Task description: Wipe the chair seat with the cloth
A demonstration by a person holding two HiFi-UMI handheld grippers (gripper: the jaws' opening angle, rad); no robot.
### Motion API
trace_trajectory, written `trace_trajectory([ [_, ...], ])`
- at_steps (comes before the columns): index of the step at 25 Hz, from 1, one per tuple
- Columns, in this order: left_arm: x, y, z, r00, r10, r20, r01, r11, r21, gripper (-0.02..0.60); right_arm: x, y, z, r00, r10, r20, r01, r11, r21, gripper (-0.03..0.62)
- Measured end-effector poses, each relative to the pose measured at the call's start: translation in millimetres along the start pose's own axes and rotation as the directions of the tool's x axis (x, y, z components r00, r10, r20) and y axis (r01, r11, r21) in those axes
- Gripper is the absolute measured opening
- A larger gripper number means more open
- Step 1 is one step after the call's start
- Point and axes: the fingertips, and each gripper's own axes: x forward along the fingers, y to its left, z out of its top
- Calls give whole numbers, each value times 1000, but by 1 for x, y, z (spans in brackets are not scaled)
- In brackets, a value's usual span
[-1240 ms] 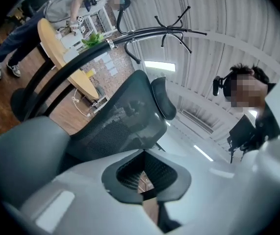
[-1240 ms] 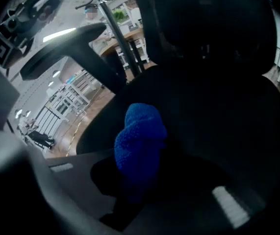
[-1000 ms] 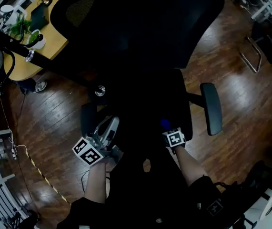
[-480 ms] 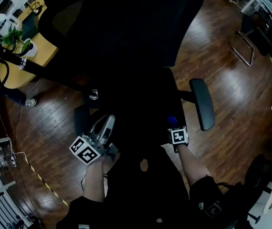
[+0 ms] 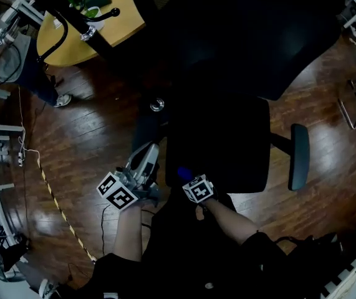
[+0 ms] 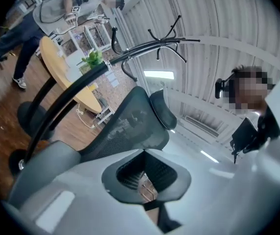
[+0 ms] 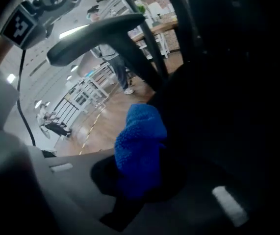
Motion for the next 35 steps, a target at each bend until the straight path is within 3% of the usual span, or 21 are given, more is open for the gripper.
trace_trajectory([
  [4,-29,19,19,997,61,53,-61,998,6,-5,41,46,10,991,91,-94,-101,989,-109,36],
  [10,-29,22,11,999,46,26,-46,999,-5,-5,42,36,-1,995,66,-72,-77,985,-152,35],
  [12,-16,17,5,1000,15,1,-15,1000,-3,-5,30,17,-13,998,22,-62,-27,995,-95,35],
  [15,12,6,-6,998,-46,-53,46,999,-7,-5,5,-25,-44,996,-50,-72,56,995,85,35],
  [19,46,-6,-26,987,-115,-115,113,993,-23,-6,-41,-98,-91,987,-143,-74,159,939,304,35],
  [25,81,-26,-63,967,-173,-187,168,985,-46,-6,-130,-185,-139,950,-310,-26,295,871,392,35],
  [32,92,-39,-73,962,-180,-205,176,984,-37,-5,-138,-196,-146,946,-324,-24,303,856,418,35],
  [35,87,-53,-63,961,-185,-208,182,983,-33,-6,-162,-191,-120,931,-362,52,310,857,412,35],
])
